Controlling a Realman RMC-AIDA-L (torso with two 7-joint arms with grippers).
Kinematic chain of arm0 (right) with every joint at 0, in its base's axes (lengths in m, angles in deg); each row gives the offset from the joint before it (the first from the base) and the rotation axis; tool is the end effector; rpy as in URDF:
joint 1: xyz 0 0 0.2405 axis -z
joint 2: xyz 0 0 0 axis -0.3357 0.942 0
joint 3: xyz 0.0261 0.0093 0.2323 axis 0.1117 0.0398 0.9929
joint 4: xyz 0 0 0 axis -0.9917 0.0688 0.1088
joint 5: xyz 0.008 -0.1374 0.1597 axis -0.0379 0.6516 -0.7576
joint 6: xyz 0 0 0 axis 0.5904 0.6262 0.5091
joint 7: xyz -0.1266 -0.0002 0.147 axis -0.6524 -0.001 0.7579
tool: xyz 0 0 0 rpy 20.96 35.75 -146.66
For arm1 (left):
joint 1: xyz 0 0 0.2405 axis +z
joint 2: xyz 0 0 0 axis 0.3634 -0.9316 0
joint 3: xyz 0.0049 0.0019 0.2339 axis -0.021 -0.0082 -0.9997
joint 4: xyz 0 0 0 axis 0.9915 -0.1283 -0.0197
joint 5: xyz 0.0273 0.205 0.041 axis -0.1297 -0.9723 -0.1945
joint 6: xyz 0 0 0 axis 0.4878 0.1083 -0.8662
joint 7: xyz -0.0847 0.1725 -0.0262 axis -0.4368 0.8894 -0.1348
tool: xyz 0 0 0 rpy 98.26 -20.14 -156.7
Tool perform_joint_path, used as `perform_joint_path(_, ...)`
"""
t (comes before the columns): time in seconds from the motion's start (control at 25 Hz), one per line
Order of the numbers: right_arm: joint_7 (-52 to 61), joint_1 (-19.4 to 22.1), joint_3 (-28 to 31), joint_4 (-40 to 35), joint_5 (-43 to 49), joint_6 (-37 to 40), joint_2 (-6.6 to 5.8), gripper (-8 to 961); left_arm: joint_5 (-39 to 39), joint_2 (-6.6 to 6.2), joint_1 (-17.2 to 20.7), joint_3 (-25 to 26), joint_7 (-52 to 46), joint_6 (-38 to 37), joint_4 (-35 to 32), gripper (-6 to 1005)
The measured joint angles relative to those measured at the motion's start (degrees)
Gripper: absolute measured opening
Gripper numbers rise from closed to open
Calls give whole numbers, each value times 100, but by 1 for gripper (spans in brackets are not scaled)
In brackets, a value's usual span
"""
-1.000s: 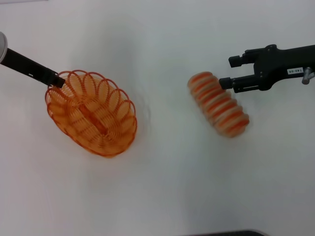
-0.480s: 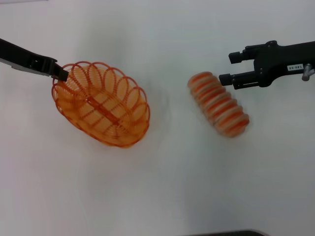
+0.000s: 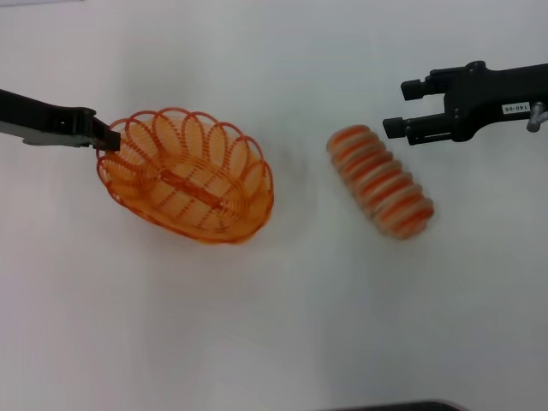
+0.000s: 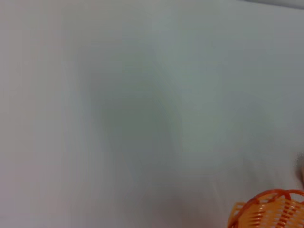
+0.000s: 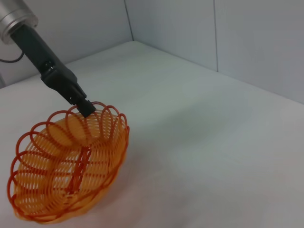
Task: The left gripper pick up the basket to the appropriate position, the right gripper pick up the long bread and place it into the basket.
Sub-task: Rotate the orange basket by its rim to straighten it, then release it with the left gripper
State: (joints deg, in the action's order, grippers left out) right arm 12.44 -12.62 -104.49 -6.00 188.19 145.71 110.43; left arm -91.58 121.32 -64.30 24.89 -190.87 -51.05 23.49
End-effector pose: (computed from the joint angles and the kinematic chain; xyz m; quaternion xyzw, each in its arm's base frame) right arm 0.2447 0.3596 0.0036 -0.9517 0.2320 0.1240 0.1583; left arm -0.2377 0.3802 -0.0030 -0.8154 -0.5591 -0.0033 0.1500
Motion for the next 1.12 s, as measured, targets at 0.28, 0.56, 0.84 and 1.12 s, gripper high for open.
perform_joint_path(0.28, -47, -3, 107, 2, -7, -105, 20, 780, 362, 134, 276, 112, -64, 15, -41, 64)
perform_joint_path(0.56, -31, 5, 244, 3, -169, -221, 43, 780, 630, 362, 505, 156, -94, 206, -289, 65)
perform_joint_path(0.84, -17, 58, 290, 22, -299, -469, 93, 780, 1059, 393, 756, 141, -154, 403, -276, 64)
perform_joint_path(1.12, -42, 58, 392, 21, -325, -527, 150, 780, 1170, 429, 912, 94, -201, 578, -208, 63)
